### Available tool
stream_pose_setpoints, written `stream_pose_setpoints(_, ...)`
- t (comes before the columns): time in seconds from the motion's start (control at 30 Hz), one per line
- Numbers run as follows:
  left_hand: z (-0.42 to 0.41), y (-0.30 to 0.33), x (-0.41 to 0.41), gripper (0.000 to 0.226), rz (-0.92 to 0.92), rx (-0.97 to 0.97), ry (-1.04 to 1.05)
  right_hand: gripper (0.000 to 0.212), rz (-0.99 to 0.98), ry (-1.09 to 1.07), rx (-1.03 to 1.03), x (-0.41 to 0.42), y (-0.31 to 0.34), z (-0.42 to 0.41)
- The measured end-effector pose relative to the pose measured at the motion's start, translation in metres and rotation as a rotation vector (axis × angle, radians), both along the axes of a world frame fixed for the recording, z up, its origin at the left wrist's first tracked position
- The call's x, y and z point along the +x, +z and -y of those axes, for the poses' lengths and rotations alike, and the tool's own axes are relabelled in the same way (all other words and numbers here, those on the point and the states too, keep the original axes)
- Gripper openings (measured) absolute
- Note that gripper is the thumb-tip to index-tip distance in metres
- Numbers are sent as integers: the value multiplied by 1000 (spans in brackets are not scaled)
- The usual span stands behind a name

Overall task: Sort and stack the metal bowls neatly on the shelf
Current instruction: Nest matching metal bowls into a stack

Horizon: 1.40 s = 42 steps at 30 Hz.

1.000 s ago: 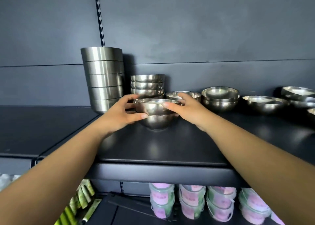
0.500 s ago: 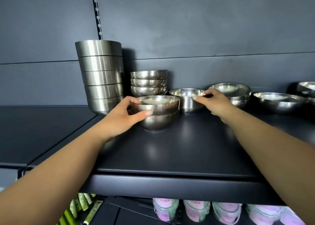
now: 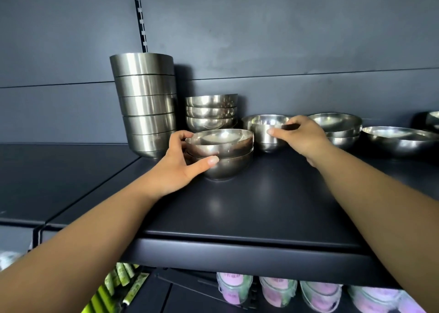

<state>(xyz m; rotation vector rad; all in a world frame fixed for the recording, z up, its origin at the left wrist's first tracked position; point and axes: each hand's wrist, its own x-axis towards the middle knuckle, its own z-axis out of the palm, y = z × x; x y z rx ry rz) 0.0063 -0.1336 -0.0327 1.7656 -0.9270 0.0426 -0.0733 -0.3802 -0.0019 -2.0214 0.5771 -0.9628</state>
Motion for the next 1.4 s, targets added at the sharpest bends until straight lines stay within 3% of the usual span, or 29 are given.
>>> stream_pose_setpoints(0.13, 0, -1, 2, 71, -49, -27, -21, 29, 201, -34, 100, -10, 14, -8)
stream_pose_setpoints(0.23, -3, 3, -5, 82, -143, -71, -96, 34, 339, -23, 146, -19, 22, -17)
stream_pose_setpoints(0.43, -18, 20, -19, 89, -151, -363, -45, 26, 532, 285, 293, -33, 37, -54)
stream_pose_setpoints(0.7, -62, 50, -17, 77, -86, -492, -62, 21, 400, 645, 260, -26, 44, -141)
stream_pose_setpoints(0.8, -86, 45, -19, 48, -39, -421, -56, 23, 316, 685, 276, -10, 30, -169)
stream_pose_setpoints(0.87, -103, 33, -15, 36, -65, -382, 25, 24, 239, 710, 280, 2, 18, -180)
stream_pose_setpoints(0.97, -123, 16, -6, 43, -81, -302, 223, 28, 183, 732, 210, 13, 5, -192)
stream_pose_setpoints(1.1, -134, 10, 3, 30, -79, -253, 276, 47, 112, 712, 34, 23, 0, -199)
stream_pose_setpoints(1.23, -134, 8, 14, 35, -58, -148, 298, 89, -60, 713, 148, 35, -4, -196)
stream_pose_setpoints(1.33, -132, 5, 20, 47, -92, -92, 302, 54, -129, 712, 142, 41, -11, -193)
stream_pose_setpoints(1.4, -131, 3, 26, 53, -114, -75, 309, 46, -167, 705, 98, 46, -13, -191)
